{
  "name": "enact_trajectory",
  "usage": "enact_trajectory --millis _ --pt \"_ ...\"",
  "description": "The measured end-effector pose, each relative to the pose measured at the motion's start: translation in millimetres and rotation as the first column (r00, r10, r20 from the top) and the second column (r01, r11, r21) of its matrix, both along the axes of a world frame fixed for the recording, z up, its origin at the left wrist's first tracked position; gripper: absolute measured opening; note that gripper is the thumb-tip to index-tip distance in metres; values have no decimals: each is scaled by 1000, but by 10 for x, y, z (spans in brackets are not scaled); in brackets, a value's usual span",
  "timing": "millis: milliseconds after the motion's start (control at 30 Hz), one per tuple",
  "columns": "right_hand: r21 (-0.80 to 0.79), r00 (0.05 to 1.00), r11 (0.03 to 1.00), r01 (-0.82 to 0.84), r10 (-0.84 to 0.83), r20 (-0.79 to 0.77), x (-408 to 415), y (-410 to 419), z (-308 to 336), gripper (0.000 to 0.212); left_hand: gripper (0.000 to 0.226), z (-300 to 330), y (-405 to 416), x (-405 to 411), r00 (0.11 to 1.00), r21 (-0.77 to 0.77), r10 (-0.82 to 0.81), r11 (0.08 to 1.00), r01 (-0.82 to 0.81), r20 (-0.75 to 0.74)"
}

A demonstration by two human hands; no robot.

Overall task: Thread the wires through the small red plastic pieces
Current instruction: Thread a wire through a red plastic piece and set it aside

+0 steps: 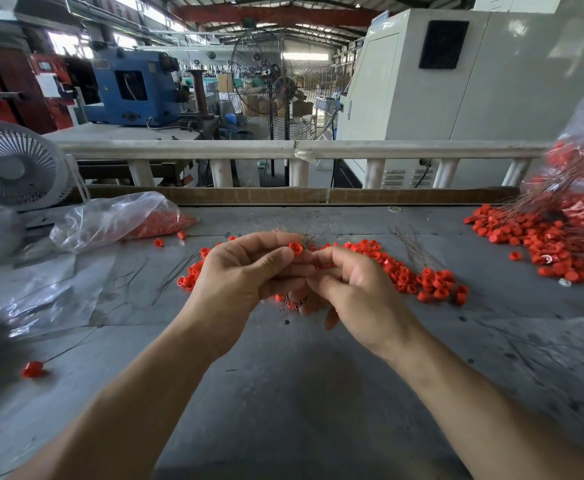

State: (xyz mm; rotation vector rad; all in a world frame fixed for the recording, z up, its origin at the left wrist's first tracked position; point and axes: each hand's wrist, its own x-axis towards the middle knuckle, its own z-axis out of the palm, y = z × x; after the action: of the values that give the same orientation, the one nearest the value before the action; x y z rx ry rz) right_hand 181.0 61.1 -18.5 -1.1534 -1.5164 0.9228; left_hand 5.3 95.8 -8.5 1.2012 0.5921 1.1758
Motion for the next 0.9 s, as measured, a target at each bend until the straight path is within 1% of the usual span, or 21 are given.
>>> enact_trajectory --millis 67,100,133,200,233,267,333,367,400,533,600,667,800,900 --pt "28 995 997 65 -67 77 49 36 -4 16 23 -9 12 -5 1000 -10 6 1000 -6 19" --pt "65 978 988 141 -149 146 99 65 -5 15 23 -13 20 -8 1000 -9 13 1000 -13 18" --pt "124 936 963 241 -264 233 168 102 -2 13 24 -17 29 -12 1000 -6 18 1000 -18 13" --pt "253 780 868 427 -495 383 341 160 13 9 27 -20 41 -23 1000 -5 22 1000 -21 10" --pt "277 706 827 490 -562 431 433 177 19 8 27 -24 45 -27 1000 -6 23 1000 -23 9" --pt "270 649 800 535 -594 475 521 193 15 9 27 -28 49 -28 1000 -6 26 1000 -26 6" --pt "215 567 777 591 -590 575 658 217 -26 13 27 -40 50 -22 1000 -9 29 1000 -29 -2" --pt "191 541 776 602 -571 618 700 224 -50 15 27 -45 49 -19 1000 -10 27 1000 -27 -3" --pt "168 535 784 597 -546 645 724 231 -72 16 26 -51 49 -14 1000 -10 24 1000 -24 -3" --pt "106 614 861 497 -436 658 677 256 -118 12 24 -63 57 -11 1000 -7 17 1000 -17 -3" --pt "135 603 883 450 -411 683 606 264 -124 7 24 -66 61 -8 1000 -5 17 1000 -17 -2" --pt "177 562 891 417 -406 721 547 283 -137 6 25 -66 63 -7 1000 -2 15 1000 -15 1" --pt "218 496 879 425 -428 755 491 305 -158 3 26 -60 64 -14 1000 -1 17 1000 -17 0" --pt "237 488 870 433 -447 750 486 306 -153 4 25 -57 68 -19 1000 -3 18 1000 -18 -1"
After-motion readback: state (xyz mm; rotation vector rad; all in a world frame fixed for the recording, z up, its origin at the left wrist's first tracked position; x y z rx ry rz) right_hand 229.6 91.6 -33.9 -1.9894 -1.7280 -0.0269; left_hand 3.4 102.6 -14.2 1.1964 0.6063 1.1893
